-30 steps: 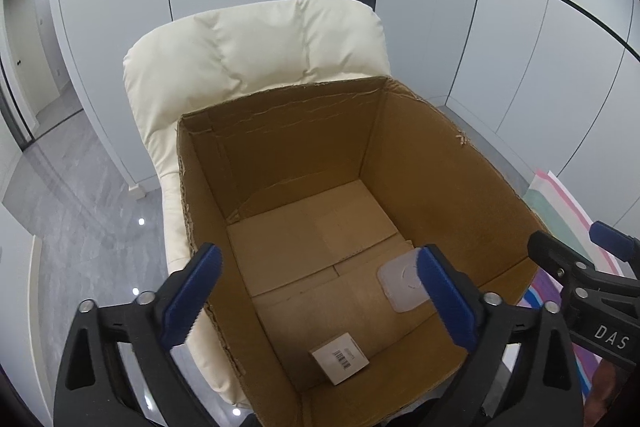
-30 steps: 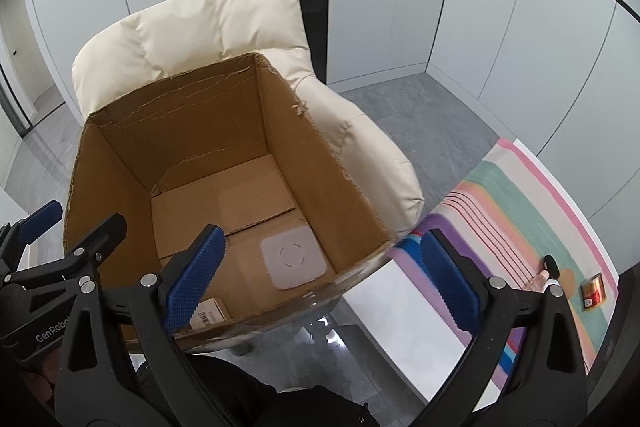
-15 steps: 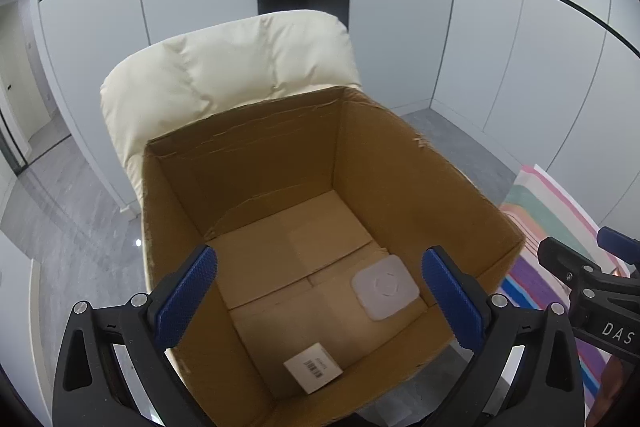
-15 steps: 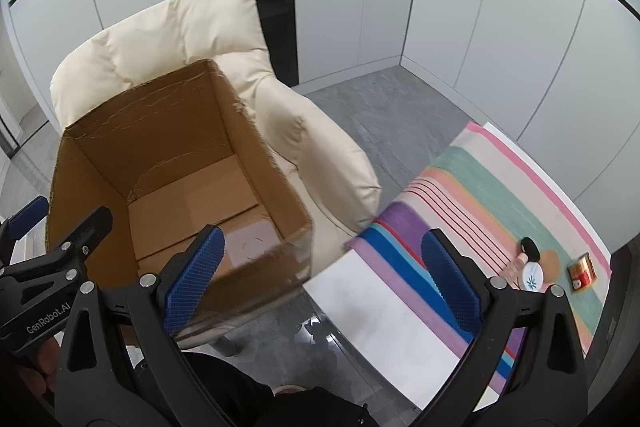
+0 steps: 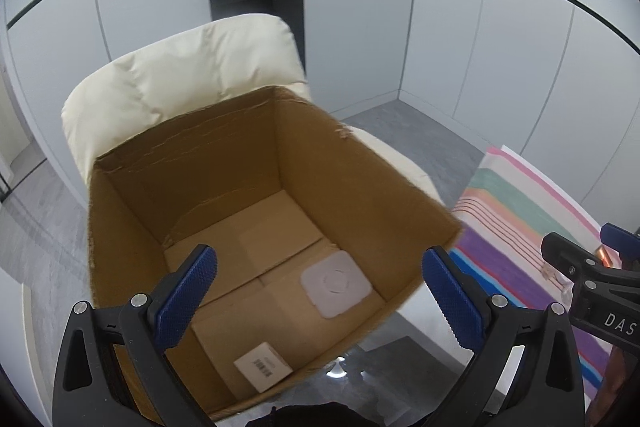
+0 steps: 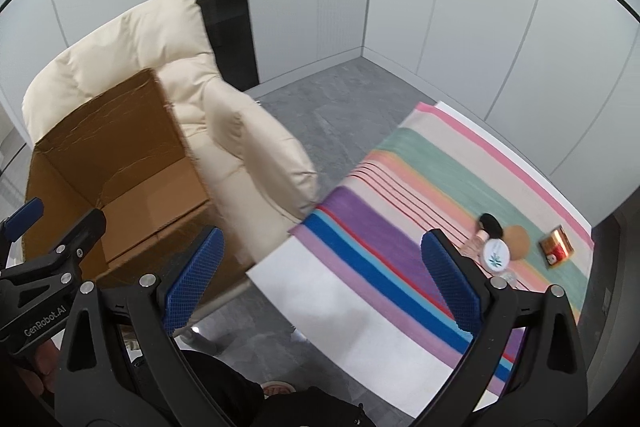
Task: Organize objects
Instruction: 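Withdraw both open tools from the cardboard box back to the table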
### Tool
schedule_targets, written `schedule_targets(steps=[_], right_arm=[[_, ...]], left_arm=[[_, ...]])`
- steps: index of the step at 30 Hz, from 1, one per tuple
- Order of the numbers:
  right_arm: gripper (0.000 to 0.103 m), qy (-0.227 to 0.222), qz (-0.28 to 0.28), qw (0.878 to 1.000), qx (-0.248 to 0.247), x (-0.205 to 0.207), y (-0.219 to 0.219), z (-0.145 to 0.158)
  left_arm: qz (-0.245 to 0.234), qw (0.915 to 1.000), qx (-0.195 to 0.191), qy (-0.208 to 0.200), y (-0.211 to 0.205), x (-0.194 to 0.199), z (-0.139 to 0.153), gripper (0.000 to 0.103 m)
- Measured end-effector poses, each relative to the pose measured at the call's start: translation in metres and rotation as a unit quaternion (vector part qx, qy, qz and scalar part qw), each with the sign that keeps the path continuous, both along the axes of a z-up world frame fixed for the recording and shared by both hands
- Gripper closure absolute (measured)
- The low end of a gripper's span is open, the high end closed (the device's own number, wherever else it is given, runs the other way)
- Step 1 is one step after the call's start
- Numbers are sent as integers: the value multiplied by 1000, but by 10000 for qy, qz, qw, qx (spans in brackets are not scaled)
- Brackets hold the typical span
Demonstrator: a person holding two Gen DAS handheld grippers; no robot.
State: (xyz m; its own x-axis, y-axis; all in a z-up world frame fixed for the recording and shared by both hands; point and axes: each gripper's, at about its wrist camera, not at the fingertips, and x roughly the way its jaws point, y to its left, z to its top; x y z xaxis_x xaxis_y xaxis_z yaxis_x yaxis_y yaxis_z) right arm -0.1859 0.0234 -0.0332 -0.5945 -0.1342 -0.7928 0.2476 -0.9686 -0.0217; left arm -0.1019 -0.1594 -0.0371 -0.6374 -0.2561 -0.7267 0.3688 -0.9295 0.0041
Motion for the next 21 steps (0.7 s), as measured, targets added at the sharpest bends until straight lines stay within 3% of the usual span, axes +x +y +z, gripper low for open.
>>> schedule_targets(steps=[21], right_arm=[[2, 33, -737, 9973, -54, 8, 84, 2]], left_arm=[[-832, 9965, 25, -14, 78, -28, -1, 0]])
